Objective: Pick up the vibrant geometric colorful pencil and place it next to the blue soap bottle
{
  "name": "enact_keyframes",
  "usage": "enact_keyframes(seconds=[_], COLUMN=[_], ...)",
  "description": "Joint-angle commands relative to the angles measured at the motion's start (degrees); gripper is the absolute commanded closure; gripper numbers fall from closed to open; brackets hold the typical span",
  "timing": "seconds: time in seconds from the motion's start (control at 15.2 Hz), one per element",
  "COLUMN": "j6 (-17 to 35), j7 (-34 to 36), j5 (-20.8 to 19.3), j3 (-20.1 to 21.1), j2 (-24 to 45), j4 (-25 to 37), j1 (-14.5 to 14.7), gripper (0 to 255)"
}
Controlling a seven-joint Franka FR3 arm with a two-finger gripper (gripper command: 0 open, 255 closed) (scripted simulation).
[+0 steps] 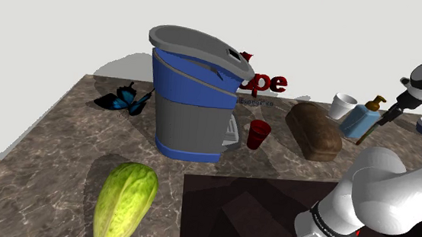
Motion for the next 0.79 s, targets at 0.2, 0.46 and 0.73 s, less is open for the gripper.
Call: enact_keyframes(seconds=[0.2, 0.46, 0.73], j6=[-6.06, -6.07, -6.05], j7=[-1.54, -1.53, -1.53], j5=[2.69, 2.68, 2.68], j3=[5.28, 5.29, 5.28], j2=[0.98, 0.97, 0.97], j4=[4.0, 4.0, 3.98], j1=[-3.19, -3.19, -3.19], gripper=[0, 0, 0])
